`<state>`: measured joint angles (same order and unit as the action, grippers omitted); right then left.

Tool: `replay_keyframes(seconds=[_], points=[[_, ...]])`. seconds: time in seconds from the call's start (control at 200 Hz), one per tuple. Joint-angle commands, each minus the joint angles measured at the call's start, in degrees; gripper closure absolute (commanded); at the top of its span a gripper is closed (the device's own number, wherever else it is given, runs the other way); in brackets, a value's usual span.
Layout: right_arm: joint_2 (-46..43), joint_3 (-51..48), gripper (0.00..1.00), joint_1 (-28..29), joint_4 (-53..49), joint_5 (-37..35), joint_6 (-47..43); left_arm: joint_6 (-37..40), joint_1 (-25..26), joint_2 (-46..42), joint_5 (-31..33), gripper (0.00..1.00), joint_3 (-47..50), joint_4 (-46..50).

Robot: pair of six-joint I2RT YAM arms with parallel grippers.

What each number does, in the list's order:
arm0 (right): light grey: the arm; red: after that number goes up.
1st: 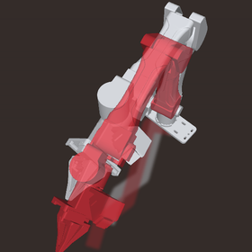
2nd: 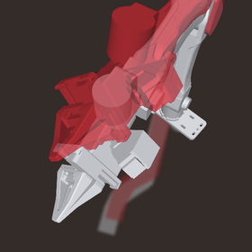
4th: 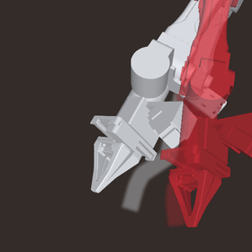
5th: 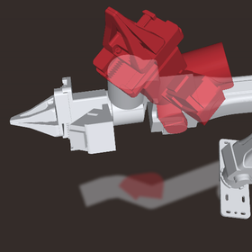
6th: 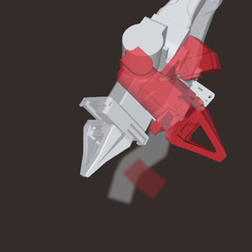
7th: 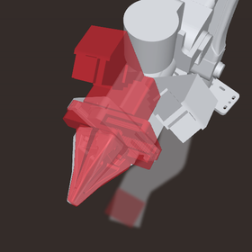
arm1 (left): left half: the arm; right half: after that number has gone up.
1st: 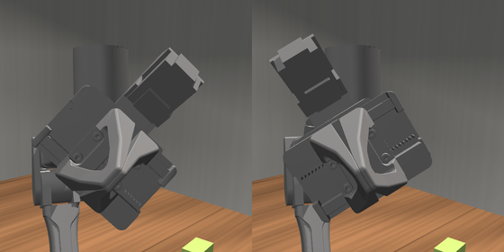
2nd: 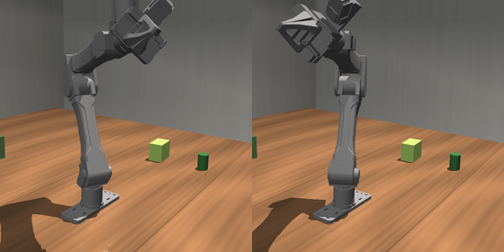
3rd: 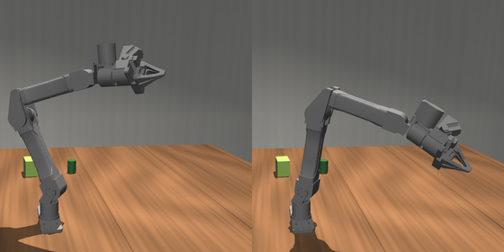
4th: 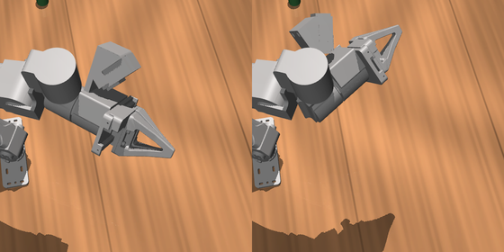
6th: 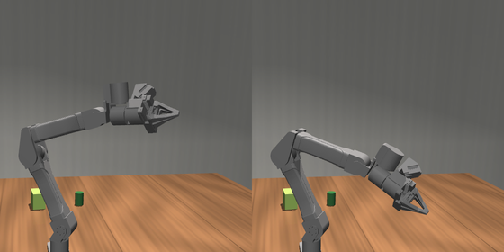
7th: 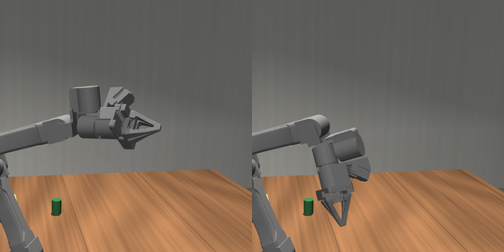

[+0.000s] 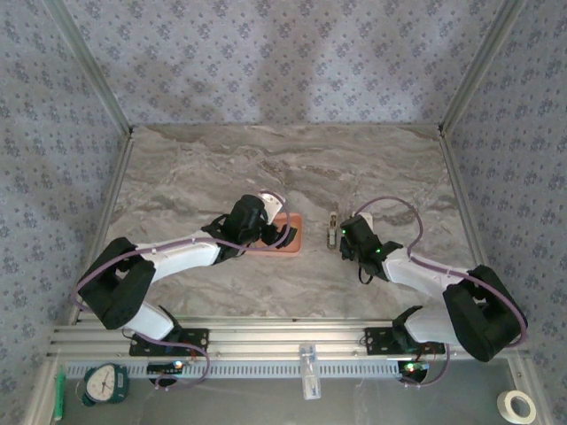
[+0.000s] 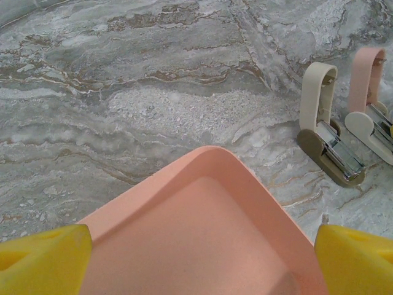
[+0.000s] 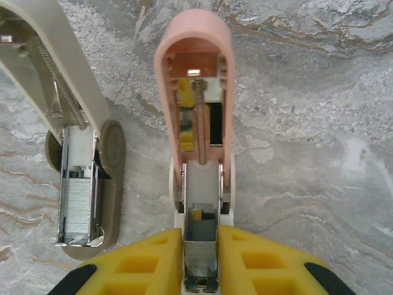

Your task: Load the staples into the stapler

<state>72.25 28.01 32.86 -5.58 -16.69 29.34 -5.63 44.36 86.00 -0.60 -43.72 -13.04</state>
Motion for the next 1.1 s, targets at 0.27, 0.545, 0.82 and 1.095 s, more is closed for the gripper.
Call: replay_keyframes(seconds=[0.27,0.545,0.82,1.095], points=[[-6.6,2.7,0.67,-1.1,-3.2,1.9,-2.5,0.7,-0.3,-1.1,0.1,0.06,-1.5,0.8],[-7.2,4.2,0.66,-8.5,-7.8,12.8,-2.5,0.5,-0.2,-0.3,-0.8,0.06,-2.6,1.4],[-1.2,4.7,0.65,-18.9,-4.6,32.1,-2.1,0.2,-0.2,3.0,-4.0,0.07,-5.1,0.6],[-0.5,2.3,0.66,-28.8,-4.1,42.9,-0.8,1.7,-0.4,9.1,-5.7,0.08,-14.5,4.3]])
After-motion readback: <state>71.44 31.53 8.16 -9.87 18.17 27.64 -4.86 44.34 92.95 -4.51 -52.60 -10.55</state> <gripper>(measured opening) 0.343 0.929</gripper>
